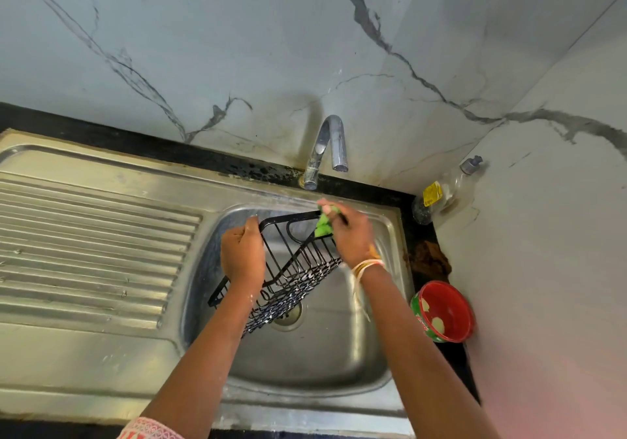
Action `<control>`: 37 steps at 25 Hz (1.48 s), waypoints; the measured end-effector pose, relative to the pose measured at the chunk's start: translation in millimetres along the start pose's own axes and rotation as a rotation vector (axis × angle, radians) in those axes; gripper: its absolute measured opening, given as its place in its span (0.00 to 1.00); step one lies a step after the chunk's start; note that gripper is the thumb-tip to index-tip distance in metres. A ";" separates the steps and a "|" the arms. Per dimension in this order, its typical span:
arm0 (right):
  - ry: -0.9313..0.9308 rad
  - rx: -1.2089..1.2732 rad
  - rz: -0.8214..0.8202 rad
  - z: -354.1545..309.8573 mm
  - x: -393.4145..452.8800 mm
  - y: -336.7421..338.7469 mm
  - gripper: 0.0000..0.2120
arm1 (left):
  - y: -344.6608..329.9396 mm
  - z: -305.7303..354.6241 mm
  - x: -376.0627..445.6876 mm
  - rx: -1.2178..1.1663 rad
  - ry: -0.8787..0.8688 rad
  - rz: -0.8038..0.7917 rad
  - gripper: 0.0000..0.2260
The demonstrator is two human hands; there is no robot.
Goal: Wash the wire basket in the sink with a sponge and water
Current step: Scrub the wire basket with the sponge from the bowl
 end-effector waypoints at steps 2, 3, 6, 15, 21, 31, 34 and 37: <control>-0.174 0.143 0.078 23.1 10.8 20.2 0.12 | -0.1 -3.2 7.4 -0.113 0.005 -0.039 0.22; -0.253 0.281 0.070 30.4 10.3 18.8 0.11 | -1.2 -4.5 9.6 -0.212 0.018 -0.057 0.22; -0.426 0.530 0.075 31.4 5.4 7.2 0.11 | -9.8 -20.9 9.3 -0.386 0.115 -0.130 0.19; -0.105 0.036 -0.101 -14.4 -3.7 -25.0 0.09 | -16.3 31.3 -3.1 0.281 -0.460 -0.333 0.18; 0.203 -0.271 0.115 -6.7 -24.4 0.4 0.08 | -16.4 21.0 0.9 -0.004 -0.213 -0.102 0.24; 0.367 -0.188 -0.103 -26.1 -57.6 -47.4 0.15 | -8.1 3.3 3.8 -0.171 0.080 -0.061 0.22; 0.153 -0.441 -0.030 14.1 -15.2 14.1 0.19 | 5.5 -7.8 19.2 -0.154 0.047 -0.081 0.19; -0.189 -0.217 0.301 39.4 1.8 59.8 0.15 | 5.3 -9.0 18.6 -0.133 -0.004 -0.078 0.17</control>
Point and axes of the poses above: each hand's wrist, its own x-axis towards the middle knuckle, its own y-axis out of the back of the hand, z = x × y, the point moved 4 cm from there along x, towards the middle knuckle, and after that the axes turned 15 degrees about x, right-handed, at the moved point
